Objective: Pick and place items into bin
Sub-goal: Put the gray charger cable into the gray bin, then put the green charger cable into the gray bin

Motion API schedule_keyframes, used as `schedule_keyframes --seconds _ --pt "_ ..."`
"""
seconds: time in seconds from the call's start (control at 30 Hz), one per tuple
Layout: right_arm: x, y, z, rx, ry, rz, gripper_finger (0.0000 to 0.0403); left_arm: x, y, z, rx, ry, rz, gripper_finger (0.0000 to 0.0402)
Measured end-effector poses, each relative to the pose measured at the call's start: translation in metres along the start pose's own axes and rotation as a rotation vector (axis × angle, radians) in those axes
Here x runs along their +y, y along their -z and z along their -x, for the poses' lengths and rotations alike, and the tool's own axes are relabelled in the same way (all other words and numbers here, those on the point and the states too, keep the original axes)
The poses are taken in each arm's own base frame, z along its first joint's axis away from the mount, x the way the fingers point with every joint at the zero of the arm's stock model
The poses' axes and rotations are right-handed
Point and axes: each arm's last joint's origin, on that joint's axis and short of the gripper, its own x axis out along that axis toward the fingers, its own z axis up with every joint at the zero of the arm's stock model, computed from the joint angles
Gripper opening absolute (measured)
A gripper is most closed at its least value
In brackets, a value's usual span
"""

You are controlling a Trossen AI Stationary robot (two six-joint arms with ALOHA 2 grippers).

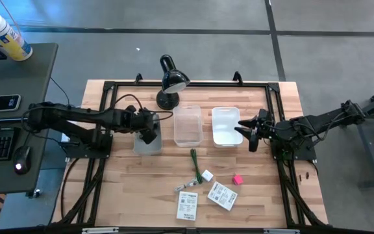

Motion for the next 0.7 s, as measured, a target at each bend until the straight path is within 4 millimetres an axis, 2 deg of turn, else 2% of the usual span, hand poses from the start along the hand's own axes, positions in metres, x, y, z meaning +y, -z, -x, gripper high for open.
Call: schedule_keyframes --seconds 0.2,0.53,0.7 --pt "-0.0002 -0.0001 0.0 -0.004 0.007 0.0 0.0156 0.0004 -0.0002 -0.0003 0.005 0.006 -0.024 0.0039" --pt "-0.0002 -0.0001 -0.0001 -0.004 0.007 -0.01 0.0156 0.0011 -0.0003 -0.0003 -0.004 -0.016 -0.044 0.0134" --pt "-0.0002 -0.0001 -0.0001 -0.005 0.008 -0.017 0.0156 -0.0009 -0.0026 0.0031 -0.009 0.065 -0.133 0.0163"
